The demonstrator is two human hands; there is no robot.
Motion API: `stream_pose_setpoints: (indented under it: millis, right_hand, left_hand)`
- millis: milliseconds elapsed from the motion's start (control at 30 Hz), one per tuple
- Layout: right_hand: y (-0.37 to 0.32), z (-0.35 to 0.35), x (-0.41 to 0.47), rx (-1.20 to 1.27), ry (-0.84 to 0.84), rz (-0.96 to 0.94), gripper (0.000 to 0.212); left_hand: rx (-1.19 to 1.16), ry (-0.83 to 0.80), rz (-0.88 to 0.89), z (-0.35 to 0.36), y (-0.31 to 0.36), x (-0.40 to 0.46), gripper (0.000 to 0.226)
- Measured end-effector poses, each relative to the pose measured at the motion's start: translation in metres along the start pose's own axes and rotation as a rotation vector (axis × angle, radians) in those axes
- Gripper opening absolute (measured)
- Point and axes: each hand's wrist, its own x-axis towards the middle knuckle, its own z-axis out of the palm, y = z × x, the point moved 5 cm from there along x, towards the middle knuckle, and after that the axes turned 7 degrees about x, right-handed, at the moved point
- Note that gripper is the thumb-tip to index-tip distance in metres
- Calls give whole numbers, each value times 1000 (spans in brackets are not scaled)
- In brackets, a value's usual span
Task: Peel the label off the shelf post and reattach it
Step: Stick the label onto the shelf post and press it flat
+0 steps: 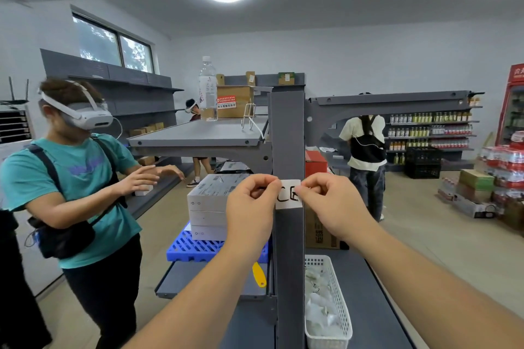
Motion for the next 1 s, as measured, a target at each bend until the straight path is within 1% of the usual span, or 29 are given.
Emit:
stream_pose_setpoints:
  millis: [267,333,467,767,1000]
  right_hand:
    - [-1,-4,14,-90,113,-49,19]
    - [0,-5,18,-78,113,-49,19]
    - [0,-4,23,-80,103,-58,19]
    - [-4,2,28,-88,89,-66,18]
    - [-1,3,29,-101,128,-65,20]
  left_hand:
    - [162,8,119,-2,14,25,6]
    - [183,10,144,-2,15,26,5]
    - [211,-17,160,-1,9,26,12]
    - [273,-24,191,3,7,33,15]
    - [308,-20,210,3,6,35,17]
